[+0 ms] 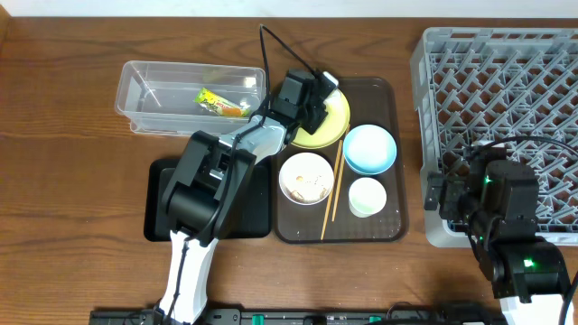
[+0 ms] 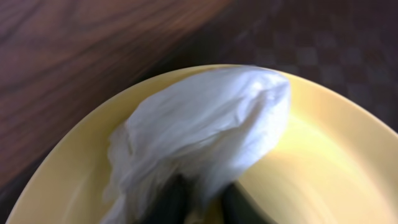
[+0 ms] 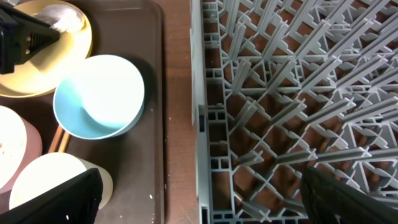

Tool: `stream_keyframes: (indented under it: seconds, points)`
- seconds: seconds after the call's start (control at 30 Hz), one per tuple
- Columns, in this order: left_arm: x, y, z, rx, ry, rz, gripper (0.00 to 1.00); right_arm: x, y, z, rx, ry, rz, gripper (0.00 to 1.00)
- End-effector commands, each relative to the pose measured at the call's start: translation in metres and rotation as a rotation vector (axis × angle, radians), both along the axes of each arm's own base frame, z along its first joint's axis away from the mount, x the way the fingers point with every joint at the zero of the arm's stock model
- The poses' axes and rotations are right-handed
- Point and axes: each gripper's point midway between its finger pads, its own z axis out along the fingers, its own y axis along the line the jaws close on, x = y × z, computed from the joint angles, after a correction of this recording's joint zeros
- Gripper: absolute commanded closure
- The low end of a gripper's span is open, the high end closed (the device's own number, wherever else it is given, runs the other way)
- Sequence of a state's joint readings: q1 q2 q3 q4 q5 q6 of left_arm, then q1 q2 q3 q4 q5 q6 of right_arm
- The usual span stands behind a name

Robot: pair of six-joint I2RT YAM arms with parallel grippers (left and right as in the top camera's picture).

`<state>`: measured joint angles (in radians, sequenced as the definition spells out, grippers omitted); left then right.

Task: Sort waste into correct bins and load items into the dishwasher rack
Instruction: 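Reach the left gripper back and grasp the white tissue on the plate, then carry the tissue left and release it into the clear bin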

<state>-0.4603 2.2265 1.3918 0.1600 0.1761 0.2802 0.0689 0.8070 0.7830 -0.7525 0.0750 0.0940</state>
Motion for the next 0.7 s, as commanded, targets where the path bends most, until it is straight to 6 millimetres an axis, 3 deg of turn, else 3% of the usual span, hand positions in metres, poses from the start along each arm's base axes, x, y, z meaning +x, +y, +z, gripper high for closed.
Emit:
stream_keyframes:
  seconds: [0.0,0.17,0.37,0.53,0.67]
  points:
    - [0.003,-0.002,0.015,-0.034,0.001,0.033,0.93,0.001,0.003,0.008,-0.005,-0.017,0.020,0.01]
    - [-0.003,0.001,0.042,-0.093,0.040,0.098,0.94,0.001,0.003,0.008,-0.005,-0.017,0.019,0.01]
    - [-0.029,0.020,0.079,-0.132,0.160,0.206,0.94,0.001,0.003,0.008,-0.005,-0.017,0.019,0.01]
    - [-0.048,0.055,0.125,-0.176,0.216,0.323,0.94,0.001,0.003,0.008,-0.005,-0.017,0.020,0.01]
    - [-0.043,0.093,0.152,-0.271,0.230,0.481,0.94,0.001,0.003,0.008,-0.005,-0.017,0.020,0.02]
